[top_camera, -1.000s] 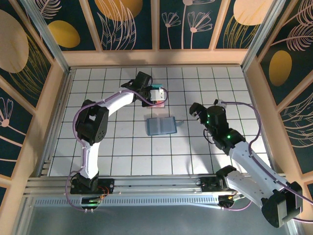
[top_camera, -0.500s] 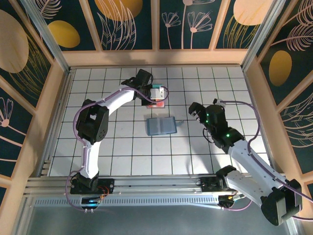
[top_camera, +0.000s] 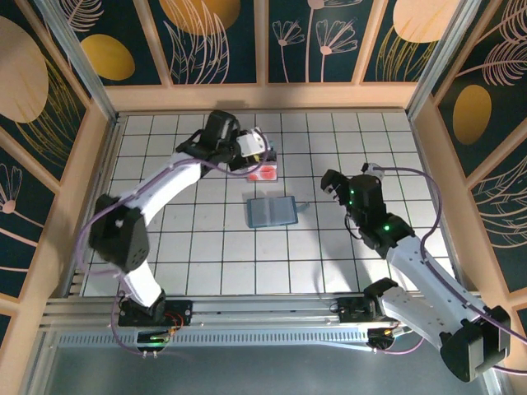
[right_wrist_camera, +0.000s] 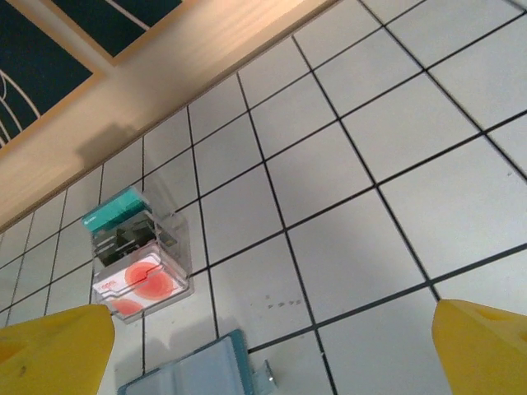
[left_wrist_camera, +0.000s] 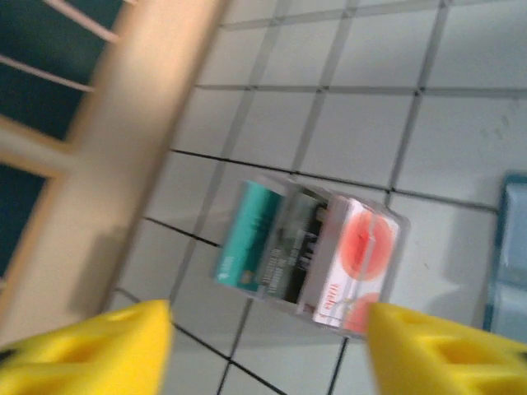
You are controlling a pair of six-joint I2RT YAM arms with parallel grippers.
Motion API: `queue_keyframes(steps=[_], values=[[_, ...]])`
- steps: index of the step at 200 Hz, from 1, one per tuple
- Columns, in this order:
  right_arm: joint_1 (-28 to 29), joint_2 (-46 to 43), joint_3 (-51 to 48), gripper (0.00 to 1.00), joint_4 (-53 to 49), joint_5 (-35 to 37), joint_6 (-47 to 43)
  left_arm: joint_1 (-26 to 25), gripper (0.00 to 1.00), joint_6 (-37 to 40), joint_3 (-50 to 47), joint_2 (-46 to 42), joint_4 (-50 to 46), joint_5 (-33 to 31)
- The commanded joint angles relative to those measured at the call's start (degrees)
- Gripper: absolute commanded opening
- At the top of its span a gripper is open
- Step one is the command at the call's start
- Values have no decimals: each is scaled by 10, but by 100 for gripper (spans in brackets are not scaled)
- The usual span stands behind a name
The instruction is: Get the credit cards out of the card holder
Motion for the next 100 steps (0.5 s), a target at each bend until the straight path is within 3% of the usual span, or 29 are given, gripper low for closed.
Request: queue_keyframes(steps=[1,6,57,100], values=[[-1,-20,-14,99,14,54,-40,3,94,-126,-61,-57,91,-65],[-1,-23,-19,99,17,59,-45,3,99,-145,-79,-71,102,-77],[-3,-54,-83,99,96,127,-138,3,99,-333,-241,-209,177,-283],[-26,-95,-150,99,177,178,-185,6,99,-420,-375,-311,220,-469]])
